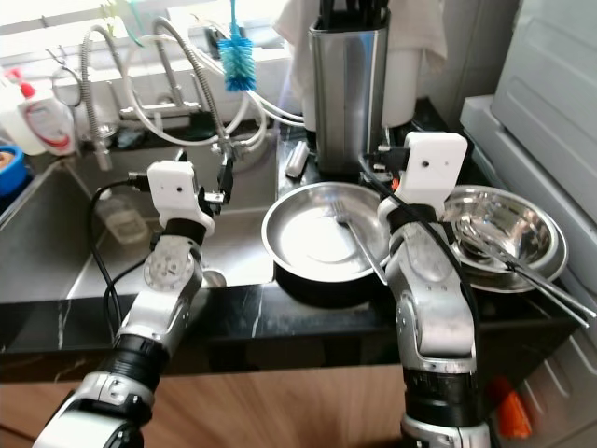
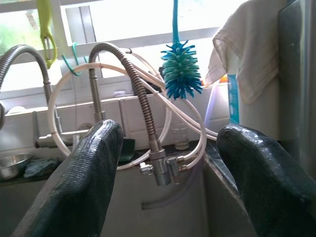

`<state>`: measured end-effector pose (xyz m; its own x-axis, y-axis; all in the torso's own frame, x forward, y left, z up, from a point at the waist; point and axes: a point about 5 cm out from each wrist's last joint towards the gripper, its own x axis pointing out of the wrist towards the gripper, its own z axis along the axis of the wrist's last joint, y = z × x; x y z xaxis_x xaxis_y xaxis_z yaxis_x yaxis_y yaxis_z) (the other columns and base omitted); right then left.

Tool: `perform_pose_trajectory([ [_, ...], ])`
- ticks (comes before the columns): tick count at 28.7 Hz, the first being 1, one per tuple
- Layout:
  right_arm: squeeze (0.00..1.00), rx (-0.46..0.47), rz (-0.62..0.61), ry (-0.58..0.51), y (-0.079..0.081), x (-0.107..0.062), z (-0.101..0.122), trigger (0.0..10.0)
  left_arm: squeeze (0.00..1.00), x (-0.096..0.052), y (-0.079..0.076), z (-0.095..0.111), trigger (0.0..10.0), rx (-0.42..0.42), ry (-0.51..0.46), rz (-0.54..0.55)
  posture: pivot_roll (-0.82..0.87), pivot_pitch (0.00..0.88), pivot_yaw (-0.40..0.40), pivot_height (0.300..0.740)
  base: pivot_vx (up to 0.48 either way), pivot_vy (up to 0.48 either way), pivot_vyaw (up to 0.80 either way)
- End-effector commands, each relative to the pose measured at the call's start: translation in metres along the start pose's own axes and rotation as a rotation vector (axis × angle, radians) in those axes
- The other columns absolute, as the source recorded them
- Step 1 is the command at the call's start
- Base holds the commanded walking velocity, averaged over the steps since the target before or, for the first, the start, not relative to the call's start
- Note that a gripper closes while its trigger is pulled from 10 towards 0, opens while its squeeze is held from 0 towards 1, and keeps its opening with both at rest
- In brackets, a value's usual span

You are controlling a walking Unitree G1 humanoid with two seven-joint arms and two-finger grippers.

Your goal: Kitchen organization

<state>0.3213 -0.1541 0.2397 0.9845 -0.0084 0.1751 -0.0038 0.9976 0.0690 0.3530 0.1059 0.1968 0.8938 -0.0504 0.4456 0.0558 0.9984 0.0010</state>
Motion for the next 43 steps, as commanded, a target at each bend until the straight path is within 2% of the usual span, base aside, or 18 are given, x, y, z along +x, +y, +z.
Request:
perform_pose_trajectory([
  [1, 1.00, 0.028, 0.016, -0.013, 0.005, 0.000, 0.015, 10.0, 0.00, 0.000, 0.008, -0.001, 10.0, 0.013, 0.007, 0.020, -0.29, 0.000, 0.129, 0.740, 0.000, 0.000, 0.00],
  [3, 1.00, 0.032, 0.027, -0.011, 0.006, 0.000, 0.018, 10.0, 0.00, 0.000, 0.008, -0.001, 10.0, 0.013, 0.007, 0.020, -0.29, 0.000, 0.129, 0.740, 0.000, 0.000, 0.00],
  [6, 1.00, 0.025, 0.091, 0.004, 0.019, -0.002, 0.034, 10.0, 0.00, 0.002, 0.007, -0.001, 10.0, 0.010, 0.012, 0.017, -0.30, 0.000, 0.132, 0.740, 0.000, 0.000, 0.00],
  [11, 1.00, 0.025, 0.104, 0.045, 0.023, -0.005, 0.036, 10.0, 0.00, 0.004, 0.006, -0.002, 10.0, 0.002, 0.017, 0.008, -0.31, 0.000, 0.134, 0.740, 0.000, 0.000, 0.00],
  [18, 1.00, 0.013, 0.067, 0.171, 0.017, -0.011, 0.021, 10.0, 0.00, 0.003, 0.004, -0.003, 10.0, -0.003, 0.024, -0.005, -0.31, 0.000, 0.134, 0.740, 0.000, 0.000, 0.00],
  [23, 1.00, 0.010, 0.112, 0.300, 0.025, -0.020, 0.009, 10.0, 0.00, 0.003, 0.002, -0.004, 10.0, -0.008, 0.027, -0.014, -0.31, 0.000, 0.125, 0.740, 0.000, 0.000, 0.00],
  [27, 1.00, 0.003, 0.159, 0.345, 0.033, -0.028, 0.004, 10.0, 0.00, 0.002, 0.001, -0.004, 10.0, -0.015, 0.032, -0.026, -0.31, 0.000, 0.123, 0.740, 0.000, 0.000, 0.00],
  [28, 0.00, 0.001, 0.159, 0.356, 0.034, -0.029, 0.003, 10.0, 0.00, 0.002, 0.000, -0.005, 10.0, -0.016, 0.033, -0.030, -0.32, 0.000, 0.124, 0.740, 0.000, 0.000, 0.00],
  [33, 0.00, 0.047, 0.163, 0.428, 0.038, -0.035, -0.002, 10.0, 0.00, 0.002, -0.004, -0.006, 10.0, -0.022, 0.037, -0.052, -0.32, 0.000, 0.121, 0.740, 0.000, 0.000, 0.00],
  [43, 0.00, 0.113, 0.081, 0.571, 0.033, -0.045, -0.016, 10.0, 0.00, 0.000, -0.009, -0.008, 10.0, -0.037, 0.046, -0.071, -0.33, 0.000, 0.112, 0.740, 0.000, 0.000, 0.00],
])
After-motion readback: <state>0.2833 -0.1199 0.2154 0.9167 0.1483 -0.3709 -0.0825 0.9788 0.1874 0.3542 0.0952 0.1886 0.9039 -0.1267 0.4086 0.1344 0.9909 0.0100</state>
